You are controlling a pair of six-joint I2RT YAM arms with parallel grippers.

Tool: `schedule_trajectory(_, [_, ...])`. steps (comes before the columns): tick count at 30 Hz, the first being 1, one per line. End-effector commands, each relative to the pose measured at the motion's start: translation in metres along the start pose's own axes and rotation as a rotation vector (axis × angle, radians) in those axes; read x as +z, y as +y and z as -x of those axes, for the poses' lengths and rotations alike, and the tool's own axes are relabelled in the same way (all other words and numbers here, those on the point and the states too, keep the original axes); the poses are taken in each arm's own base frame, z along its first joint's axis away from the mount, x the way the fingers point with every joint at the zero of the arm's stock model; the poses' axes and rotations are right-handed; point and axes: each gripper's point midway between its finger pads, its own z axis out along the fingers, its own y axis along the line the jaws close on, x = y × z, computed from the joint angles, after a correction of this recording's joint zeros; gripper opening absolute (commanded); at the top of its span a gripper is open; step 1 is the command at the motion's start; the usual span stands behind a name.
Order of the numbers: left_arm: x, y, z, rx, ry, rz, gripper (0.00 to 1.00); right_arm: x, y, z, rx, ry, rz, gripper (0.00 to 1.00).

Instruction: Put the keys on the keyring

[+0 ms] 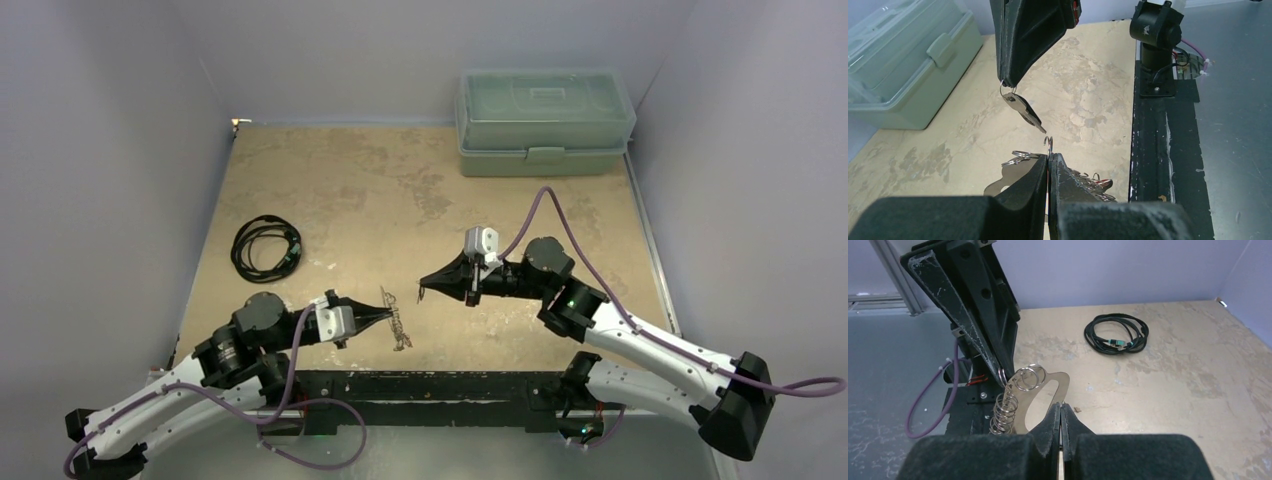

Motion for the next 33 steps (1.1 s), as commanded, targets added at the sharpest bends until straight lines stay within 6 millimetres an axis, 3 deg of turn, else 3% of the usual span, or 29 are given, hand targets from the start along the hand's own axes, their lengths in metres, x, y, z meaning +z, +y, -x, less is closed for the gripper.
schedule_trajectory(1, [0.0,0.002,0.041,0.03,-0.106,-0.021,0.0,0.004,0.011,0.023,-0.088,-0.054,0.051,0.0])
schedule_trajectory(6, [0.007,-0.009,0.026,0.009,-0.074,-0.085,0.0,0.007,0.015,0.022,-0.126,-0.042,0.069,0.0])
schedule_trajectory(25, [0.007,-0.019,0.024,-0.018,-0.096,-0.127,0.0,0.014,0.053,0.02,-0.147,0.012,0.266,0.0])
schedule_trajectory(33, [0.007,-0.02,0.024,-0.021,-0.097,-0.133,0.0,0.021,0.059,0.017,-0.146,0.028,0.295,0.0])
